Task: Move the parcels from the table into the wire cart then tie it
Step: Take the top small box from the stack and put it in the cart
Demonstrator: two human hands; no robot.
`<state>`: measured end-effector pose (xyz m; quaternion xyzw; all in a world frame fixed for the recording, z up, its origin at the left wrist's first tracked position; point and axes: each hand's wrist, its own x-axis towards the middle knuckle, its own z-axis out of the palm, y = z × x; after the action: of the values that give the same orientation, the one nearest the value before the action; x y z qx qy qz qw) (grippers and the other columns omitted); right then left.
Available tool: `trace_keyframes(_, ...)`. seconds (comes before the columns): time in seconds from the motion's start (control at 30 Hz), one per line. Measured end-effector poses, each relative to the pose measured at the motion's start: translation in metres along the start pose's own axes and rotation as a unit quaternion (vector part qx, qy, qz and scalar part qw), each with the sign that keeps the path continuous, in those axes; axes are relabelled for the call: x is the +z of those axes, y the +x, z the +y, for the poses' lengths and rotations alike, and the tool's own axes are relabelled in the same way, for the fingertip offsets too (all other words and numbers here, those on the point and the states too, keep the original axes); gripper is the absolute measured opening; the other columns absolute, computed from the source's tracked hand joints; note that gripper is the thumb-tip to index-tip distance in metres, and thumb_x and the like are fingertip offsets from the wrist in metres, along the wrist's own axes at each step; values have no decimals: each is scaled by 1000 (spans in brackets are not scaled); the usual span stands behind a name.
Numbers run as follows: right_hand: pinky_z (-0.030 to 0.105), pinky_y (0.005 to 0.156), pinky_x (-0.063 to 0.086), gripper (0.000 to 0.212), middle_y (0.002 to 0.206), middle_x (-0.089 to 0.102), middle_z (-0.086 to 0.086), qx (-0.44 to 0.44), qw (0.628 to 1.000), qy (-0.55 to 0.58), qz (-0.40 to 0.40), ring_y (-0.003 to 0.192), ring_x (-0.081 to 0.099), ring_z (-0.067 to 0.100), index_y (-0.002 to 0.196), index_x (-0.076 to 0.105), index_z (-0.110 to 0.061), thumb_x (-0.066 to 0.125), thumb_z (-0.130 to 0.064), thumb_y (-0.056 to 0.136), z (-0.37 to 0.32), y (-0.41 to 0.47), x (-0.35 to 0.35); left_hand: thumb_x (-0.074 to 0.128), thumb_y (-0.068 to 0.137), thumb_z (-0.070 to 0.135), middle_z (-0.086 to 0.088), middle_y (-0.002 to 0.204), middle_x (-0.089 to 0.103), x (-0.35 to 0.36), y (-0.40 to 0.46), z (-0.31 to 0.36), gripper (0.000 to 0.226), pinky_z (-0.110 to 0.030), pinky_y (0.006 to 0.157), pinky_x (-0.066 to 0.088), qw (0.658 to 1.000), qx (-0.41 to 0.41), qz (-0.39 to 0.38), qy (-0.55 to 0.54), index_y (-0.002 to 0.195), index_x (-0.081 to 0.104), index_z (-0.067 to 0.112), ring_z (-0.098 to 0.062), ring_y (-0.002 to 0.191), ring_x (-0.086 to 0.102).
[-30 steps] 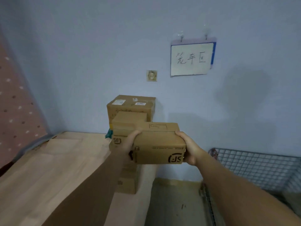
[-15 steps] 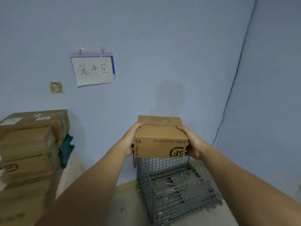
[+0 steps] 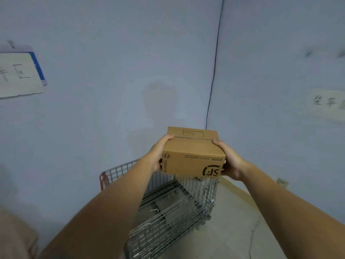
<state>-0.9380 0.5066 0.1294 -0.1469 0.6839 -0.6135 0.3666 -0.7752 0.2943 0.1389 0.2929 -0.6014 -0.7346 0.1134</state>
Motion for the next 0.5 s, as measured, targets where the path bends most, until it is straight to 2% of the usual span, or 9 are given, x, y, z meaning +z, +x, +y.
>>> trace_keyframes(0.07, 45, 69, 62, 59, 111, 72, 16, 4, 1000, -2, 12, 104, 68, 38, 115, 66, -31, 62, -77, 77, -4, 18, -22, 66, 70, 72, -7, 85, 76, 18, 30, 4, 64, -44, 81, 57, 1000, -3, -14, 5, 114, 65, 25, -30, 96, 70)
trace_keyframes(0.17, 42, 61, 62, 57, 109, 71, 16, 11, 999, 5, 29, 102, 68, 38, 115, 66, -31, 61, -76, 80, -9, 45, -56, 64, 73, 72, -7, 85, 77, 48, 74, 8, 61, -43, 79, 57, 999, -15, -32, 8, 113, 65, 25, -31, 98, 69)
trace_keyframes(0.27, 45, 65, 62, 56, 111, 71, 16, 19, 999, 13, 39, 104, 67, 38, 116, 65, -31, 62, -74, 80, -12, 76, -94, 65, 75, 70, -10, 95, 76, 79, 117, 10, 65, -45, 83, 58, 999, -30, -44, 9, 119, 62, 23, -31, 100, 70)
trace_keyframes(0.37, 45, 67, 62, 58, 115, 70, 16, 28, 999, 13, 39, 106, 68, 37, 117, 66, -31, 63, -75, 78, -16, 115, -132, 64, 76, 70, -10, 96, 75, 109, 160, 12, 64, -46, 83, 57, 998, -40, -46, 14, 121, 62, 24, -31, 100, 70)
trace_keyframes(0.5, 44, 66, 61, 62, 112, 70, 16, 33, 999, 4, 21, 104, 68, 35, 117, 68, -32, 67, -75, 73, -28, 175, -174, 68, 72, 69, -15, 113, 70, 140, 215, 15, 72, -50, 89, 56, 999, -46, -26, 0, 127, 58, 24, -33, 110, 67)
